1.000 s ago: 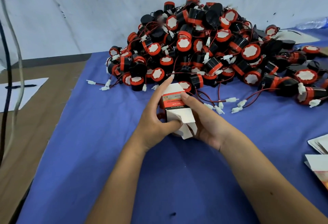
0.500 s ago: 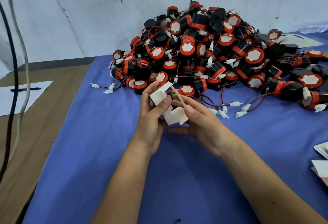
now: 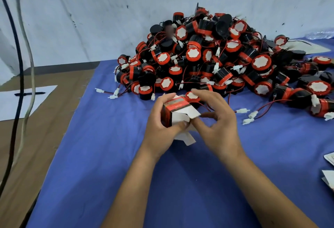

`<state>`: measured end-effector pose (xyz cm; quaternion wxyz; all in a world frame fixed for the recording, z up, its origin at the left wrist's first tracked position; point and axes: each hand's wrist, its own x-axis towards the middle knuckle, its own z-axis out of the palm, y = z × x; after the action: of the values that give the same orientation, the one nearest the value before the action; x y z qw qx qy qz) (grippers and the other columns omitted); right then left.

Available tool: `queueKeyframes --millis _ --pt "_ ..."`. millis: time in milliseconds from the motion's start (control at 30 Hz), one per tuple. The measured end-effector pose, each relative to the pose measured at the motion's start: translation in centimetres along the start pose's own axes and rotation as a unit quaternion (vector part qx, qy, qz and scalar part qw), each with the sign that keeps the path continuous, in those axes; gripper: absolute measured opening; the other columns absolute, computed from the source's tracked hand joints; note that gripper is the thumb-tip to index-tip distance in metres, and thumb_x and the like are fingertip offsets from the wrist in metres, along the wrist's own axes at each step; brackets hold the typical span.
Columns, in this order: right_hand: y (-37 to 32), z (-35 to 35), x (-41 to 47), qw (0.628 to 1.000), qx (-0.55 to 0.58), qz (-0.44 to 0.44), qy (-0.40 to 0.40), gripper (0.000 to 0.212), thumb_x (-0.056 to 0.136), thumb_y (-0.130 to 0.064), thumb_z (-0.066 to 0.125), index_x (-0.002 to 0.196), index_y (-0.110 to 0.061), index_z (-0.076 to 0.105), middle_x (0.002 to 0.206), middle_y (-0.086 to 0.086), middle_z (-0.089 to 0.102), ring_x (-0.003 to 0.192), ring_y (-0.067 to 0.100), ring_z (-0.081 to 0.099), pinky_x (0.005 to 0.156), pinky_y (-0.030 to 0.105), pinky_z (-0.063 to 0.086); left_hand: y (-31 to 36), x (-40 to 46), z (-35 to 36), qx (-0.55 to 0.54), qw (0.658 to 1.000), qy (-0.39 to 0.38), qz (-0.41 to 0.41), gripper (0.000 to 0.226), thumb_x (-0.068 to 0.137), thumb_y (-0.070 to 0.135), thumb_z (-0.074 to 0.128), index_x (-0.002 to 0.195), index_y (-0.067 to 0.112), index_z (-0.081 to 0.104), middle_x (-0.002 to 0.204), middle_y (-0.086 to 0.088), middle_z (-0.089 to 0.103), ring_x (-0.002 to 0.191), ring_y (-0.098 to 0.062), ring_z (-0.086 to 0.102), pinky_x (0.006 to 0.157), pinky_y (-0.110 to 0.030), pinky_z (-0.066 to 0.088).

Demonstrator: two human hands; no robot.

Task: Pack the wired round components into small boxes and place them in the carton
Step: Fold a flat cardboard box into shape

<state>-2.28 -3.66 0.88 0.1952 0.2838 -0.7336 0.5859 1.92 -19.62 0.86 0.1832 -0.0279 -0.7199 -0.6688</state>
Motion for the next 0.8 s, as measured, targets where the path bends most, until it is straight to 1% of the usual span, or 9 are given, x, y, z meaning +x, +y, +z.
queueKeyframes --millis 67,133,233,367,433,533,633,700,800 --pt "0.1 0.1 0.0 0.998 -0.036 -0.054 0.004 0.047 0.082 0.012 0.074 0.119 -0.017 0.075 0.124 -0.002 0.067 0.122 0.015 0.062 0.085 0.025 0.057 0.0 -0.2 0.1 0.007 0.999 -0.035 0.006 0.063 0.085 0.005 0.079 0.139 0.026 0.055 0.127 0.019 0.065 0.118 -0.002 0.063 0.088 -0.02 0.055" --pt "0.2 0.2 -0.1 0.998 -0.024 -0.052 0.012 0.048 0.079 0.018 0.068 0.111 -0.016 0.078 0.119 -0.005 0.07 0.118 0.014 0.064 0.081 0.024 0.056 0.0 -0.3 0.1 0.012 0.998 -0.054 0.015 0.064 0.087 0.002 0.079 0.141 0.025 0.053 0.127 0.02 0.065 0.121 -0.002 0.062 0.09 -0.018 0.054" --pt "0.2 0.2 -0.1 1.0 0.025 -0.013 -0.001 0.05 0.081 0.016 0.064 0.111 -0.02 0.078 0.118 -0.012 0.07 0.119 0.012 0.065 0.079 0.029 0.059 -0.1 -0.1 -0.3 0.035 0.997 -0.062 0.037 0.064 0.087 0.001 0.079 0.141 0.024 0.053 0.13 0.022 0.063 0.124 0.0 0.059 0.093 -0.014 0.051" --pt "0.3 0.3 0.0 0.994 0.099 0.021 -0.029 0.043 0.09 0.003 0.062 0.118 -0.028 0.074 0.122 -0.01 0.071 0.122 0.015 0.064 0.092 0.035 0.058 -0.1 0.2 -0.5 0.037 0.998 -0.038 0.045 0.058 0.09 0.007 0.079 0.139 0.027 0.055 0.131 0.022 0.063 0.124 0.0 0.06 0.092 -0.016 0.052" --pt "0.1 0.4 0.1 0.98 0.176 0.072 -0.064 0.035 0.096 -0.022 0.063 0.129 -0.033 0.067 0.128 -0.007 0.069 0.125 0.016 0.062 0.094 0.033 0.057 -0.1 0.5 -0.4 -0.019 0.999 0.005 0.025 0.05 0.094 0.011 0.075 0.136 0.03 0.056 0.131 0.016 0.066 0.121 -0.005 0.063 0.089 -0.027 0.057" --pt "0.4 0.2 0.0 0.952 0.225 0.16 -0.133 0.062 0.085 -0.049 0.07 0.144 -0.036 0.054 0.145 -0.008 0.058 0.14 0.011 0.049 0.106 0.042 0.05 0.0 0.8 -0.2 -0.176 0.977 0.101 -0.065 0.039 0.095 0.024 0.069 0.132 0.033 0.059 0.135 0.003 0.068 0.122 -0.021 0.065 0.092 -0.049 0.057" --pt "0.4 0.5 -0.4 0.943 0.198 0.185 -0.192 0.068 0.084 -0.046 0.077 0.147 -0.041 0.051 0.147 -0.016 0.055 0.14 0.003 0.047 0.108 0.039 0.049 0.3 0.9 -0.2 -0.286 0.943 0.121 -0.119 0.05 0.087 0.036 0.068 0.136 0.036 0.059 0.136 -0.005 0.068 0.124 -0.03 0.067 0.092 -0.049 0.061" --pt "0.3 0.8 -0.4 0.938 0.221 0.218 -0.153 0.059 0.088 -0.039 0.078 0.143 -0.035 0.057 0.14 -0.014 0.062 0.131 0.008 0.057 0.104 0.043 0.053 0.3 0.8 0.2 -0.297 0.942 0.103 -0.114 0.057 0.086 0.036 0.067 0.142 0.032 0.054 0.138 -0.008 0.067 0.125 -0.032 0.066 0.086 -0.044 0.063" --pt "0.4 0.9 -0.3 0.922 0.262 0.265 -0.106 0.052 0.085 -0.036 0.075 0.135 -0.028 0.063 0.13 -0.009 0.069 0.119 0.018 0.067 0.094 0.045 0.06 0.3 0.6 1.2 -0.281 0.951 0.079 -0.1 0.058 0.088 0.034 0.066 0.144 0.029 0.05 0.14 -0.009 0.065 0.125 -0.032 0.066 0.093 -0.046 0.061"
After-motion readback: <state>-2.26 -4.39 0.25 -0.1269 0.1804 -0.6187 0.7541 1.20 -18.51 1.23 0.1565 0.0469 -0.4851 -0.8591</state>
